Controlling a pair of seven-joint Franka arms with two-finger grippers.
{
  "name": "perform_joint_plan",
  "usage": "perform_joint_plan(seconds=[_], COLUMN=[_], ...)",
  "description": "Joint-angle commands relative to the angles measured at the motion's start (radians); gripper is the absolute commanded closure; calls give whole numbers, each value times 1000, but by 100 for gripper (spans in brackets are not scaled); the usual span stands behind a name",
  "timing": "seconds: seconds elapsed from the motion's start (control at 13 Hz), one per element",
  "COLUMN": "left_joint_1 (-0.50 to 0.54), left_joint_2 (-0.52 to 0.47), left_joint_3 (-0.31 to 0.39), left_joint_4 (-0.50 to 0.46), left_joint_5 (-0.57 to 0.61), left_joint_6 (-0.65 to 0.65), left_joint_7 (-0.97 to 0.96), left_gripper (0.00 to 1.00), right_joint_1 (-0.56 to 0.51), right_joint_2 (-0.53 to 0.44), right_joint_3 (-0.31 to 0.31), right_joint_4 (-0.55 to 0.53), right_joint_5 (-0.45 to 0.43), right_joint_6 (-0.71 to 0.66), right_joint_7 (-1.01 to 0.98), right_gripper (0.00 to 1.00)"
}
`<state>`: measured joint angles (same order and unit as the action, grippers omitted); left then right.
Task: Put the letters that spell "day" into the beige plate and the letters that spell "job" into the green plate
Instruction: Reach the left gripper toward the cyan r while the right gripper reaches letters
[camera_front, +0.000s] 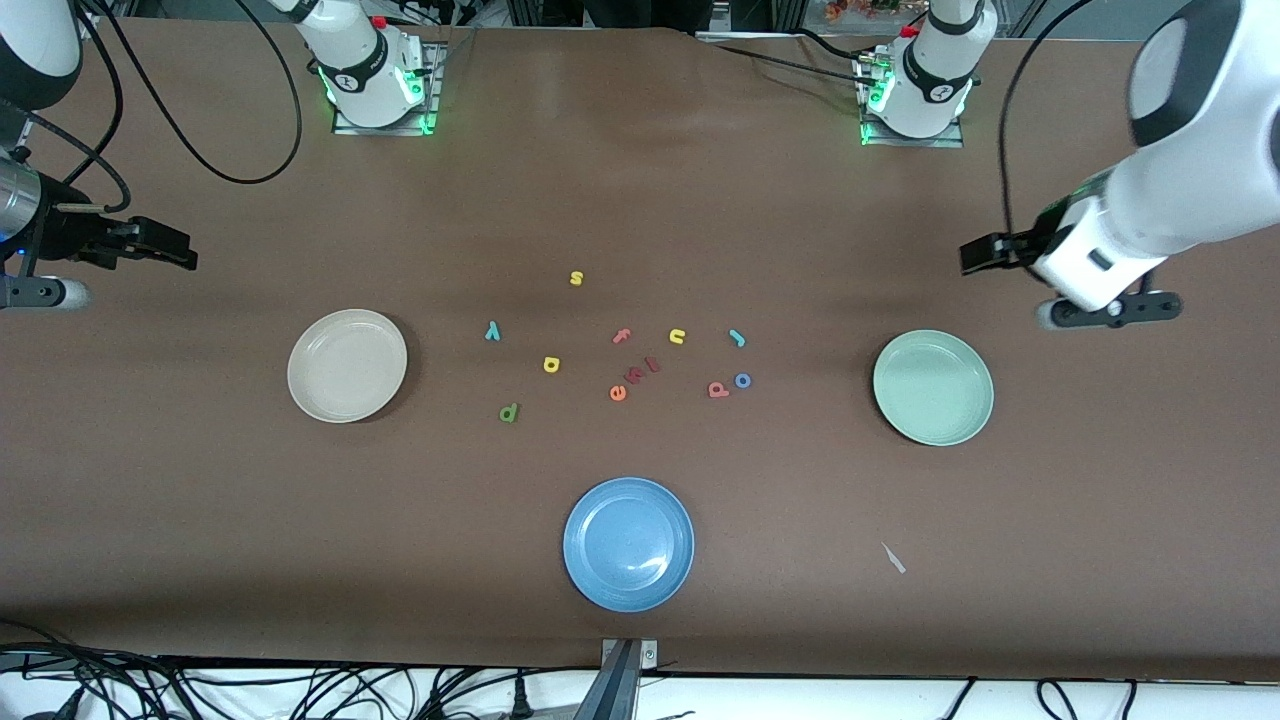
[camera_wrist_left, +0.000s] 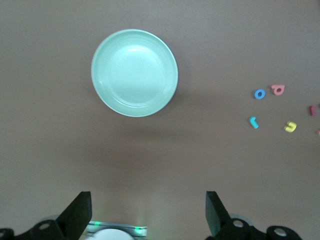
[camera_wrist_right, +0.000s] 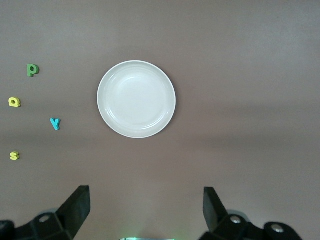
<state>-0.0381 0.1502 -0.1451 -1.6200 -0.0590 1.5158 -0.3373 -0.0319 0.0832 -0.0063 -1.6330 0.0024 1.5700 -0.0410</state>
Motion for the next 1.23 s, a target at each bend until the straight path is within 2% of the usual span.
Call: perform_joint_plan(seconds=[0.0,0.23,0.54,0.77,0.85,1.16], left_joint_1=[0,-17,-121,-137,-160,-197], left_joint_2=[60,136,176,195,207,229], left_joint_3=[-59,-120,-119,-120,-120,-122], left_joint_4=[17,17,17,14,12,3], left_joint_5=[-21,-19,-18,-16,-15,-13], left_joint_6=[29,82,116,132,133,198], left_joint_7=[-162,-255,-385,-437,-477,-578], left_gripper=[0,0,0,0,0,0], right_joint_1=[0,7,24,41,41,67], right_joint_2=[0,-5,0,4,21,102], right_joint_3=[8,26,87,95,97,114], right_joint_4=[15,18,19,18,18,25], right_joint_5=[-4,5,11,34,56,16], right_joint_6=[-18,-16,36,54,65,79], right_joint_7=[-5,-8,-13,-2,-17,-56], right_gripper=[0,0,0,0,0,0])
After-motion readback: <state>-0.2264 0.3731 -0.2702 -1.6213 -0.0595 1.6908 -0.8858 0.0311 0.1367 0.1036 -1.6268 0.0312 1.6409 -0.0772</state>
